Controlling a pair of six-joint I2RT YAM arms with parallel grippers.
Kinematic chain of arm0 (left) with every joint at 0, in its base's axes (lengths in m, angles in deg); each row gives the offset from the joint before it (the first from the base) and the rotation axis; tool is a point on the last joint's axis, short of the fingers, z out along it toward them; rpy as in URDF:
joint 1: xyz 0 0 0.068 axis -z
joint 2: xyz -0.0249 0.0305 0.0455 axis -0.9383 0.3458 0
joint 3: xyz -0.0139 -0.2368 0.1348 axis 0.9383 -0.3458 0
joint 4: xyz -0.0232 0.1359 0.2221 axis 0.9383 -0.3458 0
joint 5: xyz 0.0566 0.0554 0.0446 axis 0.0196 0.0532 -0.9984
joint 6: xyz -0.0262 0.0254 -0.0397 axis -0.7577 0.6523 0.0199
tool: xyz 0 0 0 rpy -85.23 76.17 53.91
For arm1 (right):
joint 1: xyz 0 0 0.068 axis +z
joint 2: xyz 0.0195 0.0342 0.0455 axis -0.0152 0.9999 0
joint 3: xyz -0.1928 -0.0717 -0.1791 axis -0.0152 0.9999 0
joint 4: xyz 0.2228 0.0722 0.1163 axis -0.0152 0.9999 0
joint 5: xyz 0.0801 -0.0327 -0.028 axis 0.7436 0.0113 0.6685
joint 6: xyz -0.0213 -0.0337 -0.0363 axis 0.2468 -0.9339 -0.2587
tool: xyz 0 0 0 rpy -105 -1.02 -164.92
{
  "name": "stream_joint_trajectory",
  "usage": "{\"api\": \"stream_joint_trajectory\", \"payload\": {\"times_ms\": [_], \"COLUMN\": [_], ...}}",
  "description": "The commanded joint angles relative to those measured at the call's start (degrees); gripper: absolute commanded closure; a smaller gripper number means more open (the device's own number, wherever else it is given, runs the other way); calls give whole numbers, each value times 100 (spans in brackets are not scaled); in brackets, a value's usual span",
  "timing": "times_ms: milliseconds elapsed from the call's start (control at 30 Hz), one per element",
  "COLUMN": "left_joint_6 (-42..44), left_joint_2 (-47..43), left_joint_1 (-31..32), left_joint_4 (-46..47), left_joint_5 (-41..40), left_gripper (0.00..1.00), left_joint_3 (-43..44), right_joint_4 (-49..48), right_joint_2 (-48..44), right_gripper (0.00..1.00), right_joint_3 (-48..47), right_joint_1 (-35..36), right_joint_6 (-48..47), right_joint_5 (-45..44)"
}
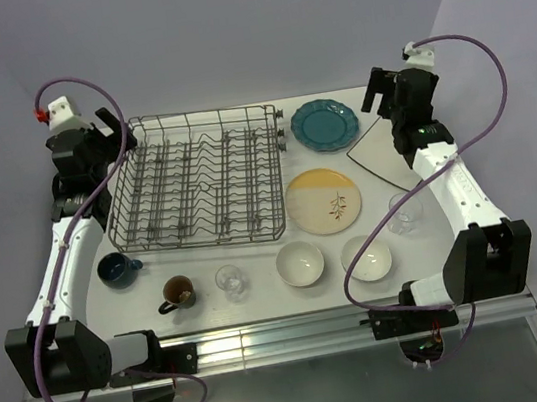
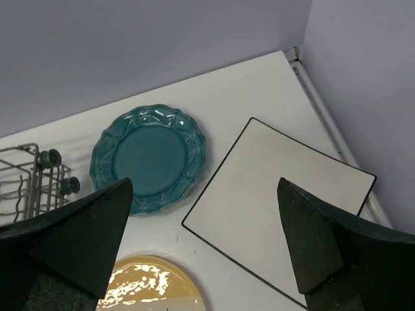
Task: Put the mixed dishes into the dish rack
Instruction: Grab a cup with the left arm
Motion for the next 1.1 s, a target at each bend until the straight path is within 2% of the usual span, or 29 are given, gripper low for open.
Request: {"api": "stream_joint_trajectory", "payload": {"times_ms": [0,100,200,367,433,600,667,900,1067], "left_joint_6": [69,69,87,-149,-360,-1213,-1162,-722,-616], "left_joint_2": [127,153,171,363,452,926,1277,2674,3825], "left_joint_1": [13,4,-5,-136,-618,-2032,-2236,-2255,-2255], "left_joint_4": [-264,-257,-282,-625,-826,-1038,-1326,-2408,-3146], "left_joint_5": [-52,-95,-113,-228,113,1195,1275,880,581], "left_gripper": [1,1,1,1,1,1,1,2,15], "left_joint_3": [426,365,365,575,663,891,1277,2807,3826], "right_joint_4": [-181,-58,275,969,1487,1823,1884,2332,2184], "right_joint_2": [73,143,178,318,424,907,1117,1856,2164], "right_gripper": [0,0,0,0,0,0,0,1,5], "right_joint_3": [-204,-309,-353,-520,-660,-1065,-1170,-1742,-1848], "right_joint_1": [3,214,424,960,1172,1207,1207,1155,1102], "right_joint_6": [-392,-1191,-2044,-3536,-3838,-3427,-3390,-3575,-3505], "right_joint_5": [612,1735,2467,2987,3443,4192,4647,6009,6504]}}
